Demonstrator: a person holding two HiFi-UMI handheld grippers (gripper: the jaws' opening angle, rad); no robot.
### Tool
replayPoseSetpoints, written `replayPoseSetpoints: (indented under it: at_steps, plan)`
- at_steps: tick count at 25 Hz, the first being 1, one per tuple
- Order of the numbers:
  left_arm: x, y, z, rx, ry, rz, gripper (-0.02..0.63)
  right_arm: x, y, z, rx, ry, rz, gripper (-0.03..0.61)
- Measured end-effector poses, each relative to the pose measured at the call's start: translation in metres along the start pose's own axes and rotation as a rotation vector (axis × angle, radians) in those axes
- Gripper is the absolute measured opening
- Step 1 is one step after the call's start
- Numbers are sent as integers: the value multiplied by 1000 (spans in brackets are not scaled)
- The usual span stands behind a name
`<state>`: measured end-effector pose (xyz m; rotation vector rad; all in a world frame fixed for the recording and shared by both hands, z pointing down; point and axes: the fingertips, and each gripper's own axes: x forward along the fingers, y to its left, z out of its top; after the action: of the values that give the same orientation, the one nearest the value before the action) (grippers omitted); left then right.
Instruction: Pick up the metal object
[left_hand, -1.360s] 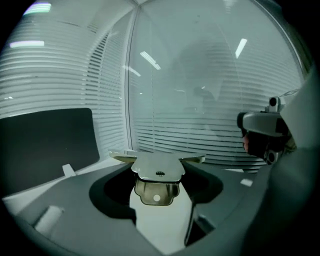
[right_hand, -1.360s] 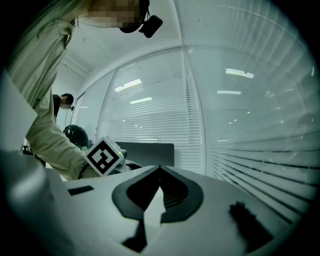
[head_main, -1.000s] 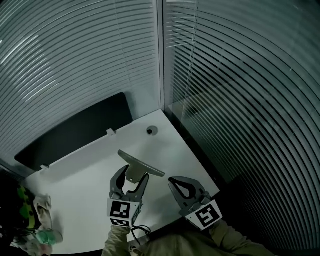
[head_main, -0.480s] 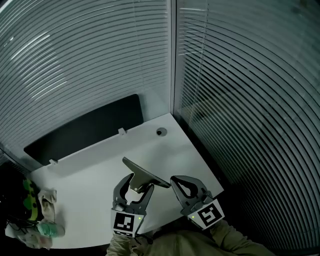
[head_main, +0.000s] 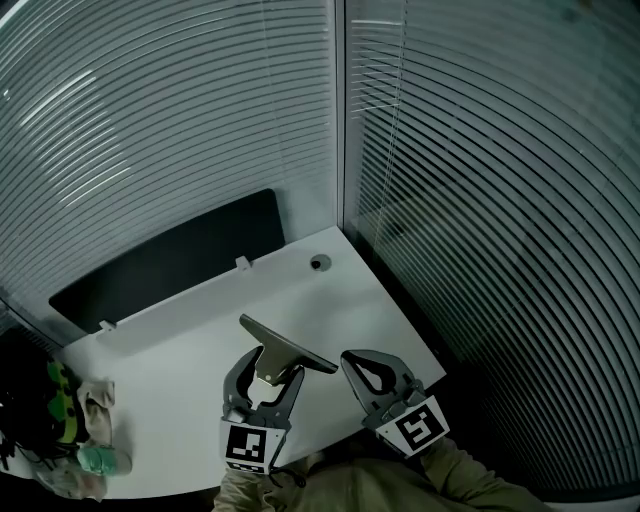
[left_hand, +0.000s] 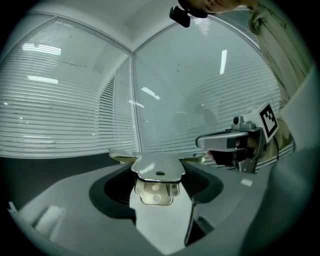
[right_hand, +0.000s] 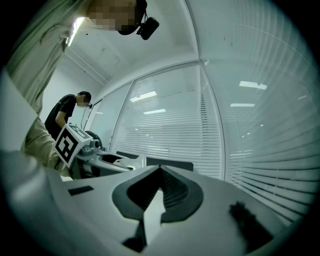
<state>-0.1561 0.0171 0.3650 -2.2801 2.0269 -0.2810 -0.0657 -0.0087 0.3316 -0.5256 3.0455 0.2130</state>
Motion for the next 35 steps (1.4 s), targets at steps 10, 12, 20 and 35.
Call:
replayPoseSetpoints:
  at_steps: [10,12,20,35]
  plan:
    - [-5,2,1,9,-10,6,295,-3,6,4,-14,-3,-8,3]
    - [-5,3,2,-5,-3,11,295,-3,6,4,-17,-2,-6,3]
    - [-7,5,0,-10,1,24,295,-3,7,3,-17,3,-5,3]
    - [-3,7,-4,2,-7,24,295,-1,5,-2,-13,11,-4,3]
